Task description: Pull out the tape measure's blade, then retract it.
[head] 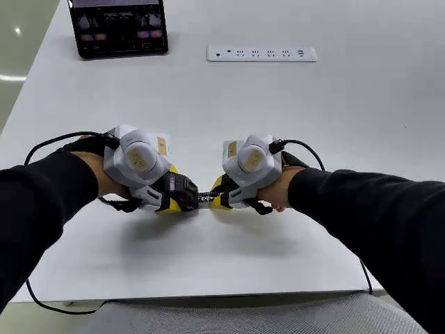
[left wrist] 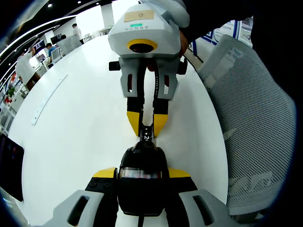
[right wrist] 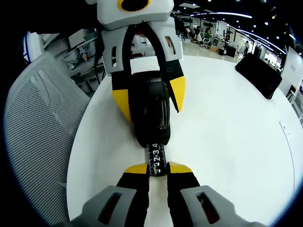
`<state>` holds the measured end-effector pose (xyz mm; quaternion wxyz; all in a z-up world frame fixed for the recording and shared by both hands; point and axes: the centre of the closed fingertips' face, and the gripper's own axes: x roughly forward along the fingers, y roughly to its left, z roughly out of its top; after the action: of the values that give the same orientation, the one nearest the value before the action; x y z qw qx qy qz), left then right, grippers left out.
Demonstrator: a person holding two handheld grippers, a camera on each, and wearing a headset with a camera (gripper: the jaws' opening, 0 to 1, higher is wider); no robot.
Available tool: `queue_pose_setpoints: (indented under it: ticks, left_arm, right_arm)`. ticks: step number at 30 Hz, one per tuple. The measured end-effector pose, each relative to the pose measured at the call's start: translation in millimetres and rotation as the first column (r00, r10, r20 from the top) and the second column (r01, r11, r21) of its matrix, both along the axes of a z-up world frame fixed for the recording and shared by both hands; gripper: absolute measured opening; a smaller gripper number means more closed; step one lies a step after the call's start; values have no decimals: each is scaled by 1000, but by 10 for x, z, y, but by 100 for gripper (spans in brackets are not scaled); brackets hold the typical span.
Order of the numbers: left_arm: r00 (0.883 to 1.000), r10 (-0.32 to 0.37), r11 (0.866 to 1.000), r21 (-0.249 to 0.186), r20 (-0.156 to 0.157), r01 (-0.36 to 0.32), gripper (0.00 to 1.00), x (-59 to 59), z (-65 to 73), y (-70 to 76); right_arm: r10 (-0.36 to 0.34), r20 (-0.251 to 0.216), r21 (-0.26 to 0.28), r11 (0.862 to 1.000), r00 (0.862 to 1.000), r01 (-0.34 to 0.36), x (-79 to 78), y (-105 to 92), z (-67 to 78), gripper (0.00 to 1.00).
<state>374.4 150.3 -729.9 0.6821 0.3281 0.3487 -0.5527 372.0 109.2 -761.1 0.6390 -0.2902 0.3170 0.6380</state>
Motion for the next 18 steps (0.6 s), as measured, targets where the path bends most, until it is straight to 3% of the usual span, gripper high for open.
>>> queue_pose_setpoints:
  ticks: [18]
  left_arm:
    - [1000,28,1000,-6,-7,-28,34,14,-4,1]
  right_arm:
    - [0,18,-4,1000,1000,0,26,-180,11,10]
